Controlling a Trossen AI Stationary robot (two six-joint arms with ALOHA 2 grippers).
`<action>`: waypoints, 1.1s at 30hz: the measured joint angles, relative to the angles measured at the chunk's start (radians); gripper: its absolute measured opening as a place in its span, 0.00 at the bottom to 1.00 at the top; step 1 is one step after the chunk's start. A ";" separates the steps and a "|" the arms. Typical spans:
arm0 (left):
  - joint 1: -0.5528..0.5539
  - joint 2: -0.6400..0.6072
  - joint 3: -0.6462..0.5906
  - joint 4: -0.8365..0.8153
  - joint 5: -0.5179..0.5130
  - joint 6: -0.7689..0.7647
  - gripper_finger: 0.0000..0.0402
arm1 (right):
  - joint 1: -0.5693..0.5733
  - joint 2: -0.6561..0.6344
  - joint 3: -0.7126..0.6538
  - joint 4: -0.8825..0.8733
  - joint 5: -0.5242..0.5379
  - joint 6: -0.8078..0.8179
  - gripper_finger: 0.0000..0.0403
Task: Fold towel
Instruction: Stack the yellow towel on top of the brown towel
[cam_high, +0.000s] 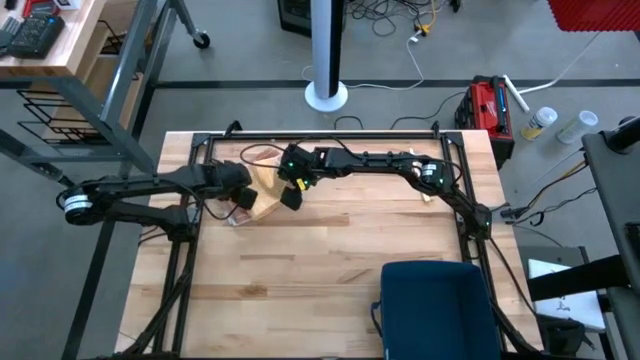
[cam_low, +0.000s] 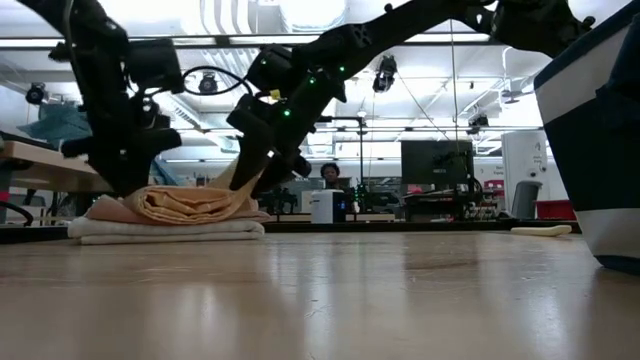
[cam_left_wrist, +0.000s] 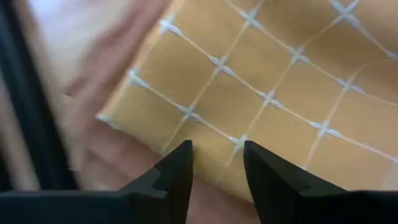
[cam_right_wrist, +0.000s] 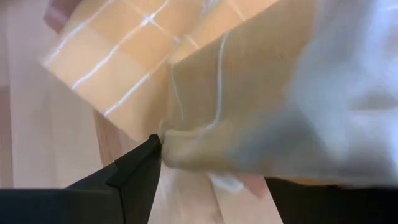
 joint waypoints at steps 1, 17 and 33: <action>0.000 -0.006 -0.020 0.031 0.014 -0.011 0.34 | 0.000 0.000 0.000 -0.010 0.000 -0.001 0.64; 0.001 -0.069 0.071 -0.124 -0.006 -0.127 0.48 | 0.006 0.000 -0.002 0.002 0.000 -0.001 0.73; 0.001 -0.053 -0.009 -0.078 -0.090 -0.200 0.59 | 0.017 0.002 -0.005 -0.011 0.000 0.007 0.77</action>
